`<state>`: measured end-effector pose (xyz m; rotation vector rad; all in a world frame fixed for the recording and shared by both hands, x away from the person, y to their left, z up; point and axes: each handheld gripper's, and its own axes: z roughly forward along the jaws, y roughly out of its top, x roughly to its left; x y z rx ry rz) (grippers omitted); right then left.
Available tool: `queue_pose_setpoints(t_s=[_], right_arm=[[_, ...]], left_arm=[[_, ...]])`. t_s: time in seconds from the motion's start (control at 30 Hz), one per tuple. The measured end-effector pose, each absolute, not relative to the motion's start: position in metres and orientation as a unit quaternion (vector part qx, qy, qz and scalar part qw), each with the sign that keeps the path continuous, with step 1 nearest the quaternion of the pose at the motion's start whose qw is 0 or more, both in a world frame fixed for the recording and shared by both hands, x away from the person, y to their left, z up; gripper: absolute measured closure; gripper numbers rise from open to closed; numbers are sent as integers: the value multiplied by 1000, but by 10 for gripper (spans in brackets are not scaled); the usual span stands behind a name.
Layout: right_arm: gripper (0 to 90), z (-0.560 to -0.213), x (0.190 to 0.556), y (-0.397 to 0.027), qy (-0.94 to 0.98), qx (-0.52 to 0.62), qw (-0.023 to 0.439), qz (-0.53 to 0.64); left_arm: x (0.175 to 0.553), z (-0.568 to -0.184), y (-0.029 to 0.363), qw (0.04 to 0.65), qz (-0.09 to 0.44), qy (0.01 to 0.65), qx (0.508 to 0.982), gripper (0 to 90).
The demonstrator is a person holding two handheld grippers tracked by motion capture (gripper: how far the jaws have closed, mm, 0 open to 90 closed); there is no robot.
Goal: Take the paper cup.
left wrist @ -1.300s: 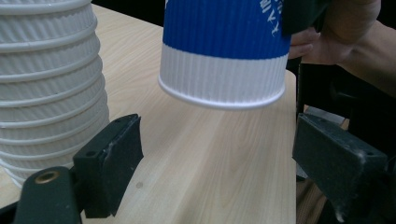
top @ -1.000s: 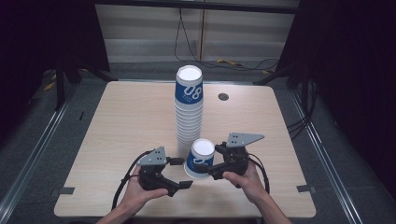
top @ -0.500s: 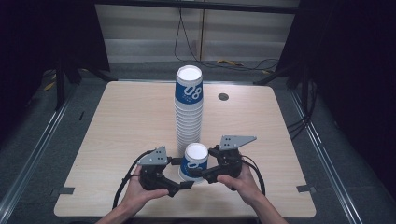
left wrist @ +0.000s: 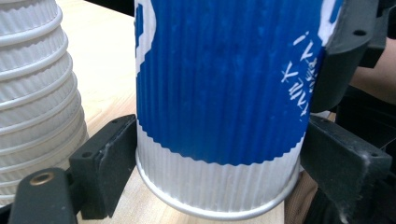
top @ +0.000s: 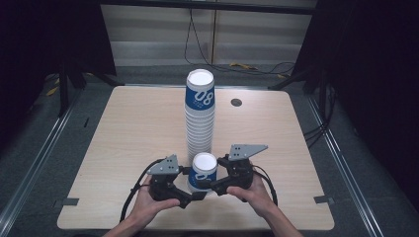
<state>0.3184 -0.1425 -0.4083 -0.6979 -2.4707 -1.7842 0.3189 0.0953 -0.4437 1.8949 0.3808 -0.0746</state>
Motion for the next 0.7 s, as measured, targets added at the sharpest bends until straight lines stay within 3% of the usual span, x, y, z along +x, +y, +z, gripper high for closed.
queue_pose_setpoints(t_s=[0.43, 0.53, 0.7], right_arm=[[226, -409, 317, -140, -803, -219, 7, -555], [138, -409, 316, -139, -805, -223, 2, -550], [138, -409, 315, -139, -806, -223, 6, -548]], left_arm=[[318, -446, 96, 557, -33, 149, 816, 180], [318, -447, 95, 551, -32, 147, 821, 185], [318, -448, 96, 547, -32, 149, 823, 189]])
